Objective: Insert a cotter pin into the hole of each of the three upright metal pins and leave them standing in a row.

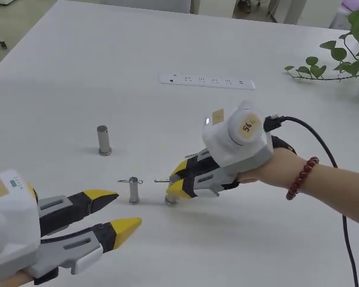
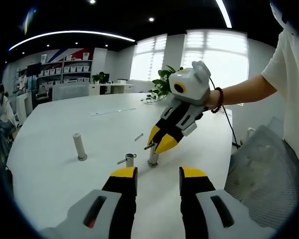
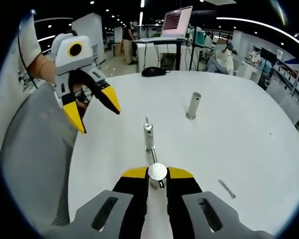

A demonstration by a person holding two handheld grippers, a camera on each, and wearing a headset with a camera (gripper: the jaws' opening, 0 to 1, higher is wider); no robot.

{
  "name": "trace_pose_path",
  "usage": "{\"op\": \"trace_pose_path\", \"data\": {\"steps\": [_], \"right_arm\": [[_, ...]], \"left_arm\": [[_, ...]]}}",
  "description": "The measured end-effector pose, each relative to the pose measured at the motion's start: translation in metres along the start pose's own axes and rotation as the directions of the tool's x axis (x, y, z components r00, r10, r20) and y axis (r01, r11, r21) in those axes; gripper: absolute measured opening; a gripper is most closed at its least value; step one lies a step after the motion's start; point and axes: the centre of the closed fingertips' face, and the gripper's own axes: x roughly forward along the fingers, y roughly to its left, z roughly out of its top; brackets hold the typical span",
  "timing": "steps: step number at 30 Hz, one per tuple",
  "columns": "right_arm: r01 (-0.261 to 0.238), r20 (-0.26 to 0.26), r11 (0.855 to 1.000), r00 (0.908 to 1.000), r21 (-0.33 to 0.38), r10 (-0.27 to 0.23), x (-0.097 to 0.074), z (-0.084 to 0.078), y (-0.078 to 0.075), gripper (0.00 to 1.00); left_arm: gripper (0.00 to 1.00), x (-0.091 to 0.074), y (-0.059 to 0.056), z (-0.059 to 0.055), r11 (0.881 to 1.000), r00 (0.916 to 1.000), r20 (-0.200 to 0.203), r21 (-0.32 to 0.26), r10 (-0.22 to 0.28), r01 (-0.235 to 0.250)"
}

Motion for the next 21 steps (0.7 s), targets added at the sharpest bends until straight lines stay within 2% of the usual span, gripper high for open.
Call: {"op": "trace_pose_path", "data": {"steps": [14,21], "right_arm": [[0.013,-0.008,1.0,0.9999,0.024,-0.013,0.0008,-0.0051,-0.0006,0.13],[0.009,-0.008,1.0,0.9999,0.007,-0.009,0.0009,-0.005,-0.0003,0.14]], "left_arm": [[0.32,-0.0009,0.0014,-0.0016,1.0,1.0,-0.008,-0.002,0.004,-0.004],[0.32,-0.0004,0.0014,-0.0027,1.0,1.0,-0.009,-0.004,0.004,-0.004]]}}
